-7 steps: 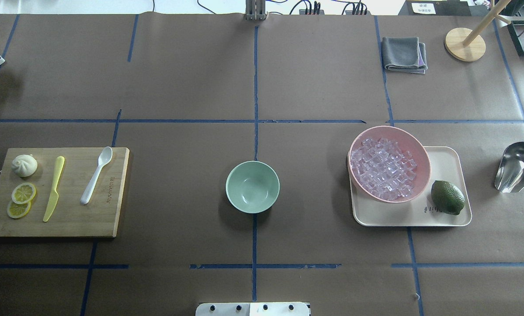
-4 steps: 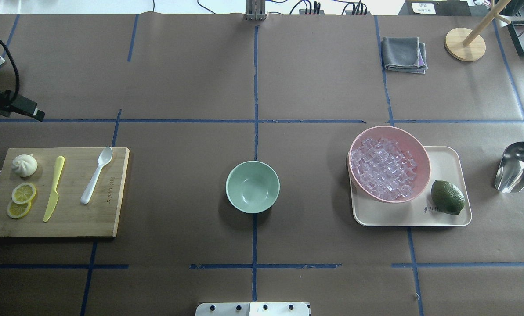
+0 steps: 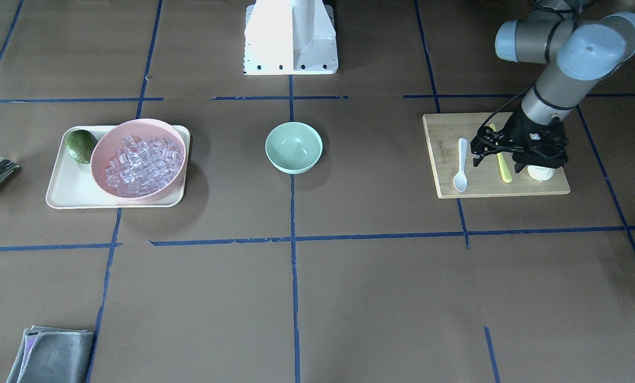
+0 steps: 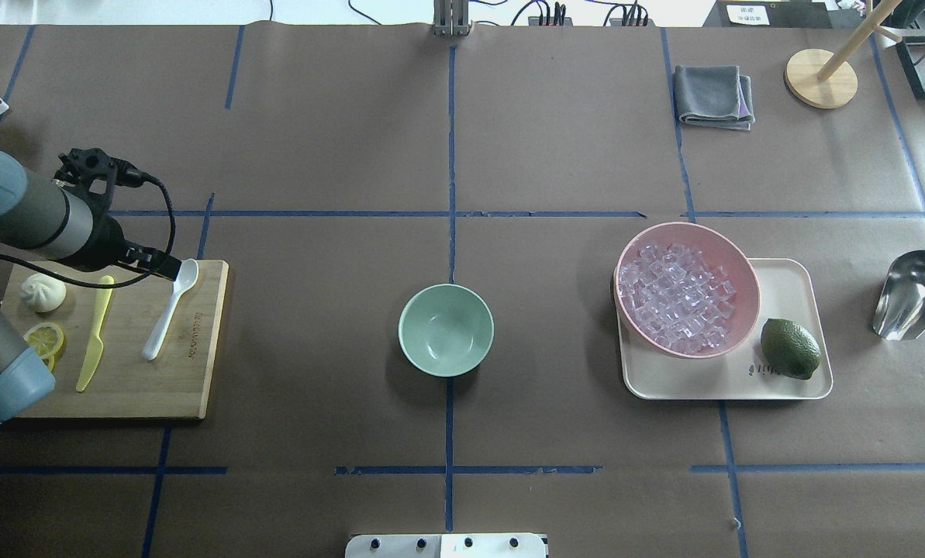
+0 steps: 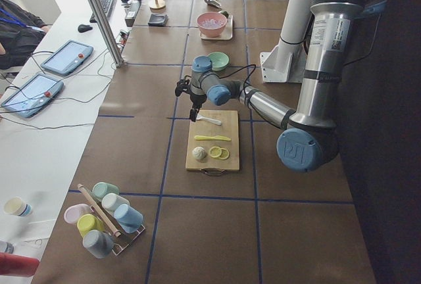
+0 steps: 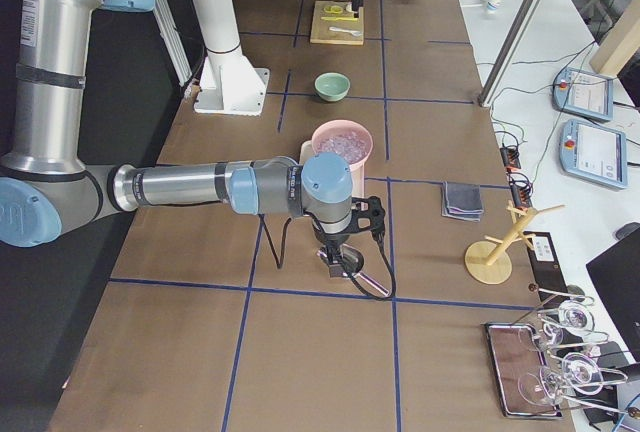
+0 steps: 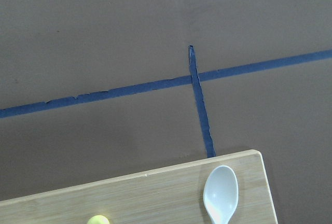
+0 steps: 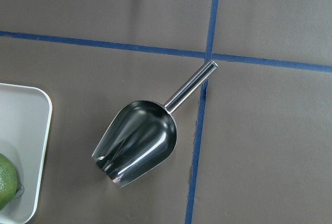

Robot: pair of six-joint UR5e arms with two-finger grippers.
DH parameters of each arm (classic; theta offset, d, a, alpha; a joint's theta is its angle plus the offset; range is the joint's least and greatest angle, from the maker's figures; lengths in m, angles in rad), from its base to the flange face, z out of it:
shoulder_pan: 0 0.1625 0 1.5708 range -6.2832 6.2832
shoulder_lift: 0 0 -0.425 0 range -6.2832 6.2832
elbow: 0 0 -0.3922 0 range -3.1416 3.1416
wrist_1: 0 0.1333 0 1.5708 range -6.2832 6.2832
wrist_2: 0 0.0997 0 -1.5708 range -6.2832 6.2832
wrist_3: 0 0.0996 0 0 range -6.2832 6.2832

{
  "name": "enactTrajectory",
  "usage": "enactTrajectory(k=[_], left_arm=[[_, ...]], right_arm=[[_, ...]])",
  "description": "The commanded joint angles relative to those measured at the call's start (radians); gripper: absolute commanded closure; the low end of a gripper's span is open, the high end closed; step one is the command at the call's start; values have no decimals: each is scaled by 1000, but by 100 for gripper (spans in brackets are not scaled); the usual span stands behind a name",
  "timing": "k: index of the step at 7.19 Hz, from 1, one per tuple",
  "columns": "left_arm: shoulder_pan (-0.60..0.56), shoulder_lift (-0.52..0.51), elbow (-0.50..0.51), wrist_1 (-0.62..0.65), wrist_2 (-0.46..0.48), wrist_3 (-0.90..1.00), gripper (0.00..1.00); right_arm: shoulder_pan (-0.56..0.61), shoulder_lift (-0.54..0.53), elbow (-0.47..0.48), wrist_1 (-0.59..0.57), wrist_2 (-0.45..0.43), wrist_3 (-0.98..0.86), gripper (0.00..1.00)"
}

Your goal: Put spoon and ice into bowl

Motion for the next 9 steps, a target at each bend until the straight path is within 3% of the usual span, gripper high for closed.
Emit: enactTrajectory(k=[1,2,5,6,7,8,9], left_arm=[[42,0,81,-98,-14,-1,0],[43,-4,112,-138,-28,-1,1],[42,-3,108,-131,-90,-1,33],[42,0,94,-129,-91,-1,52],[43,0,91,-127,-91,-4,78],[42,2,89,-126,-90,-5,96],[42,2,82,-123,-90,-7,100]], right_arm=[[0,0,0,0,0,0,0],[0,0,0,0,0,0,0],[0,0,0,-1,0,0,0],[0,0,0,-1,0,0,0],[0,0,0,-1,0,0,0],[0,0,-2,-1,0,0,0],[0,0,-2,-1,0,0,0]])
